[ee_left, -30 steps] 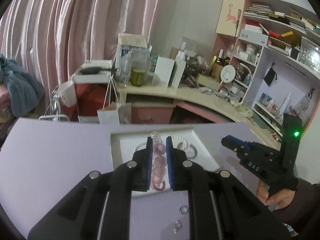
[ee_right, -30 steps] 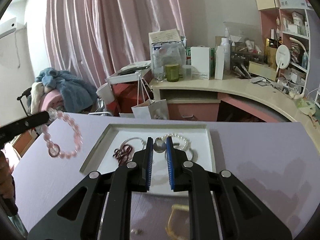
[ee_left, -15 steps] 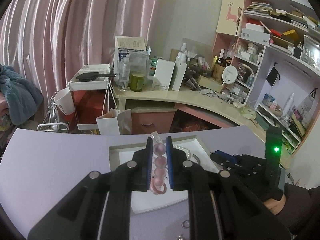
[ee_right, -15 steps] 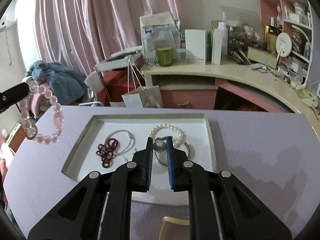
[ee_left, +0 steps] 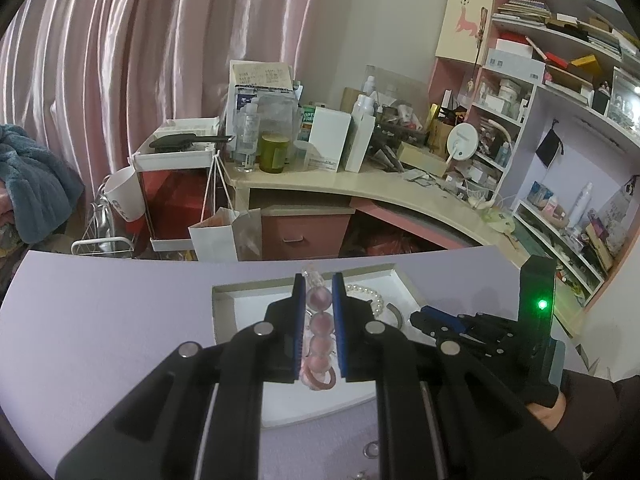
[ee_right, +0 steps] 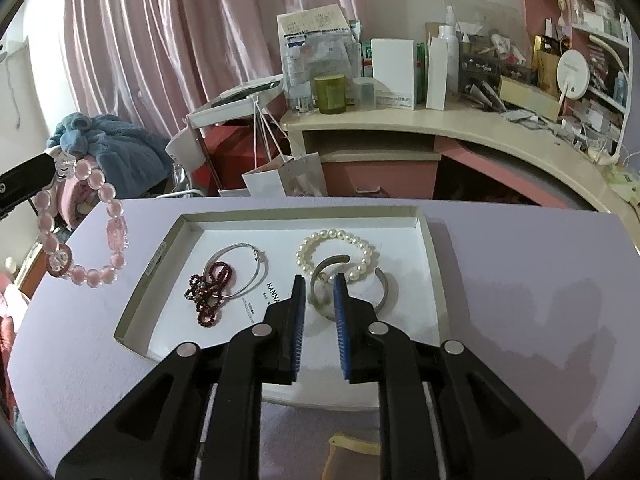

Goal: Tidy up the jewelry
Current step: 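Carry the pearl earring into the tray and open the right tool while the left carries the bracelet, then lower the pink bracelet into the tray and open the left tool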

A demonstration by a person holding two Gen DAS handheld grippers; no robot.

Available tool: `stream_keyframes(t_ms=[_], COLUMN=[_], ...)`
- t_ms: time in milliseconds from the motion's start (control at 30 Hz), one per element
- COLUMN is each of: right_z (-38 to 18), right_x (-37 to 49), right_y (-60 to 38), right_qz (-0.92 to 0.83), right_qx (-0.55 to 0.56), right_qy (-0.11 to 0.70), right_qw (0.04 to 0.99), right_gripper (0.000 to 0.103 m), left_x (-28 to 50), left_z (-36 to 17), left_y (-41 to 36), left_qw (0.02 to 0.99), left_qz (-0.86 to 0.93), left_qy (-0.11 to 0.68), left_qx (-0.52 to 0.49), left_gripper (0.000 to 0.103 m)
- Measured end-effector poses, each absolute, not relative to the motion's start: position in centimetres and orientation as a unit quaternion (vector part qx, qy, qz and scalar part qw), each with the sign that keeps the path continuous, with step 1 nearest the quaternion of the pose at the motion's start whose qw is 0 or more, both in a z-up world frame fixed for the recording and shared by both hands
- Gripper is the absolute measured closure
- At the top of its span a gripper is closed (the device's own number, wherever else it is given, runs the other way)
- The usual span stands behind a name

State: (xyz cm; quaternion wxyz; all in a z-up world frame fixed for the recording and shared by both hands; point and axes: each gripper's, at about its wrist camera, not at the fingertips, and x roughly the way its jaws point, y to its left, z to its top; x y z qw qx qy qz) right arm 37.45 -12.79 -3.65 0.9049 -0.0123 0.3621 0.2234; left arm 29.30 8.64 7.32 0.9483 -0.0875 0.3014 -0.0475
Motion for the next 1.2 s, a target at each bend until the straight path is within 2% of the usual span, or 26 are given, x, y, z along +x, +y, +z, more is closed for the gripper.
stream_keyframes(t_ms=[67,100,933,1000,1067,1200], right_z=[-3.6,-3.4,-3.4,-3.4,-3.4,-3.5], right_x=[37.3,37.2,36.8,36.6,36.4,35.9], right_y=[-13.0,-13.3,-16.8,-16.8,-17.0,-17.6], right_qz=[0.220,0.220,0.180,0.179,0.177,0.172], right_qx=[-0.008,-0.005,0.035,0.035,0.035,0.038], right_qy=[0.360,0.355,0.355,0.355,0.354,0.352], right_qw=[0.906,0.909,0.917,0.917,0.918,0.919], right_gripper=[0.063,0.058,0.058,0.058,0.058,0.058], left_x=[29.4,29.5,32.7,32.9,32.9,32.1], left_z=[7.1,7.0,4.3,4.4,4.9,5.9], left_y=[8.6,8.5,5.1,4.7,4.6,5.8], left_qw=[0.948,0.947,0.934,0.934,0.937,0.943], left_qz=[-0.049,-0.049,-0.074,-0.071,-0.067,-0.049], left_qy=[0.304,0.304,0.338,0.337,0.330,0.311], left_qx=[-0.088,-0.088,-0.091,-0.089,-0.094,-0.106], left_gripper=[0.090,0.090,0.089,0.084,0.044,0.040])
